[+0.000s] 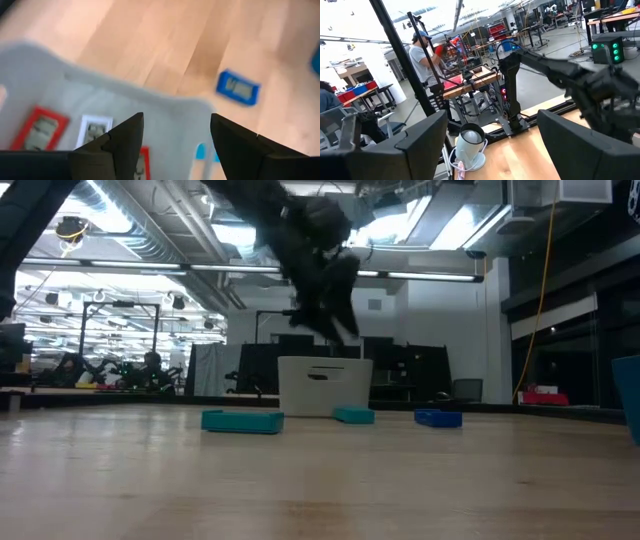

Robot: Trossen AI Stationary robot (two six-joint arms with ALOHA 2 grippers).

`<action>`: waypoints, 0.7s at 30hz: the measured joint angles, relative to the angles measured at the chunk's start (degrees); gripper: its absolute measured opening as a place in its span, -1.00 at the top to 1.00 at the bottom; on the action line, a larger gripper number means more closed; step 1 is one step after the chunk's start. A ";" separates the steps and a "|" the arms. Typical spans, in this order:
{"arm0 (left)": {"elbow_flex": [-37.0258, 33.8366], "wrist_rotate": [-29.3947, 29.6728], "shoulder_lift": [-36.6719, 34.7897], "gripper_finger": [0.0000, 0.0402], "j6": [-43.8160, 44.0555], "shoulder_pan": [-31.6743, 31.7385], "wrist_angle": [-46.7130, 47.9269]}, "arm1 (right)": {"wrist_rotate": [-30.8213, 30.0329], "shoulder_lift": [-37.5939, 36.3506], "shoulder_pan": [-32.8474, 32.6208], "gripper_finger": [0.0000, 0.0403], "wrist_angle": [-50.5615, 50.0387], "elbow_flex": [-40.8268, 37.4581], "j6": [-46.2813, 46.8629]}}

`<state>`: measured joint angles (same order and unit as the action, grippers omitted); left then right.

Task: Pick & Place Office items
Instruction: Put the bottom light blue digital clock into the gray bin

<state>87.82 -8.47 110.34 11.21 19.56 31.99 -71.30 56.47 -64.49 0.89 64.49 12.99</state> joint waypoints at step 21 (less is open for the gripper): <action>7.05 15.70 -9.26 -0.14 3.44 -30.63 29.22 | -2.44 0.00 0.00 -0.56 -0.07 0.00 -2.58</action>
<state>94.87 7.23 101.08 14.65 -11.07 61.22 -73.74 56.47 -64.49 0.82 64.49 10.41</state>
